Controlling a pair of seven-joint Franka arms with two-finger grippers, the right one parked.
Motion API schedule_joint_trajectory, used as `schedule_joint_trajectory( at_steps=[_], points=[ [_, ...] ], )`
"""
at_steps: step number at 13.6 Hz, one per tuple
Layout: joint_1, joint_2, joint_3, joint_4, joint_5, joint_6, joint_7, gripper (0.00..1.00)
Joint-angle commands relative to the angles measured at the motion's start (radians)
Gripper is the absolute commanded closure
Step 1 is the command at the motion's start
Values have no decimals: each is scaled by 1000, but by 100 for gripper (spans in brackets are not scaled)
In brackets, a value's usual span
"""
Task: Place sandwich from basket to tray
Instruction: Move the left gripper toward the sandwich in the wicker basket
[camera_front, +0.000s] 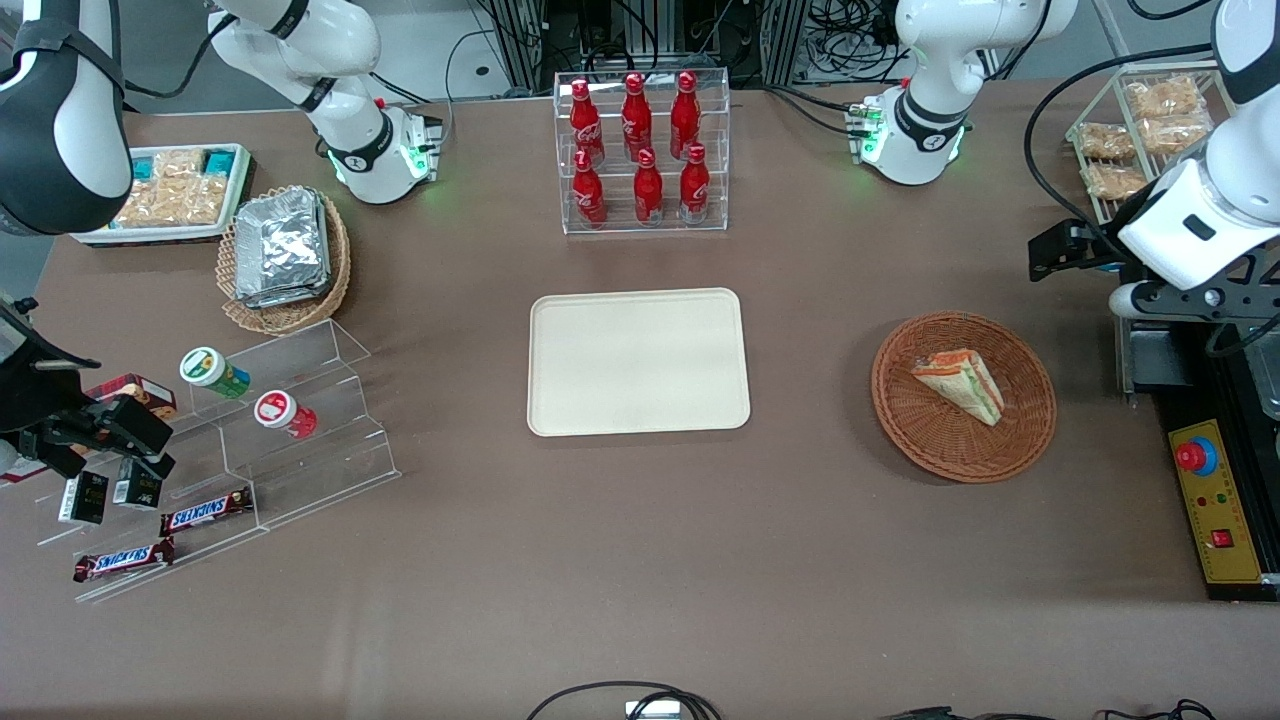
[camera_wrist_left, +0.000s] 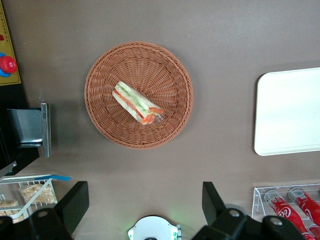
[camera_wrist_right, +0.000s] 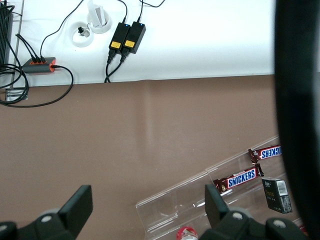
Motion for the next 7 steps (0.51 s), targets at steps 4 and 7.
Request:
schedule_joint_trajectory(
  at_steps=[4, 7],
  points=[
    [-5, 3, 11, 17, 27, -14, 12, 0],
    [-5, 8, 11, -12, 78, -1, -2, 0]
  ],
)
